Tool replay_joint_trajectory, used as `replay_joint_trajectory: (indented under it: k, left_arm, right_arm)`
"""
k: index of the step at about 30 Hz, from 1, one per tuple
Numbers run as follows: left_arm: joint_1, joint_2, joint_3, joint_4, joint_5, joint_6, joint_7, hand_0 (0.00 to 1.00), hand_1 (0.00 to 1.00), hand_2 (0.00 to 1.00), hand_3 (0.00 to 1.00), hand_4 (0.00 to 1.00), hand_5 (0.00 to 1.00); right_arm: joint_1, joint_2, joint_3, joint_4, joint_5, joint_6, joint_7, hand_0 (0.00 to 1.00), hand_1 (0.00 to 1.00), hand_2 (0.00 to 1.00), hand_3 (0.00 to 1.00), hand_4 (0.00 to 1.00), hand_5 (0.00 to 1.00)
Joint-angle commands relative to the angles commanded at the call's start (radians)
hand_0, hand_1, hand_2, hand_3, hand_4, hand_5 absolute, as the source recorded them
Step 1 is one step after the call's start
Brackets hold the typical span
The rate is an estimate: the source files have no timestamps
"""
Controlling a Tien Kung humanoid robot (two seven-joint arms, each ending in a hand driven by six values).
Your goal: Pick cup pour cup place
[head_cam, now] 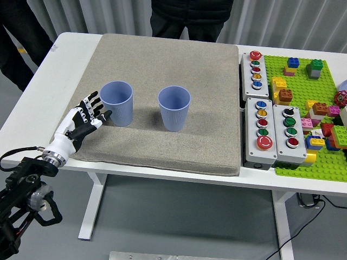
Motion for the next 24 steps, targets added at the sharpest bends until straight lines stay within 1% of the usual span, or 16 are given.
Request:
replay_joint_trajectory:
  k: [7,16,24]
  left_arm:
    - [-0.013,-0.01,0.01,0.007,0.011,-0.001,0.002,0.998,0.979,0.998,0.998,0.833,0.264]
    - [-0.02,-0.01,0.022,0.004,0.021,-0.006,0.009,0.998,0.977,0.998,0.998,0.831,0.267]
    - [-0.034,-0.011,0.022,0.014,0.022,-0.004,0.011,0.998,0.976,0.998,0.998,0.829,0.262]
  right_arm:
    - [0.004,0.0,-0.002,0.0,0.006,-0.002,0.0,0.675,0.634,0.563,0.57,0.002,0.13]
    - [0.008,-0.001,0.002,0.0,0.003,-0.002,0.001,0.674,0.634,0.563,0.571,0.002,0.132]
    - [0.011,-0.001,0.001,0.0,0.007,-0.003,0.002,0.675,0.634,0.563,0.571,0.002,0.132]
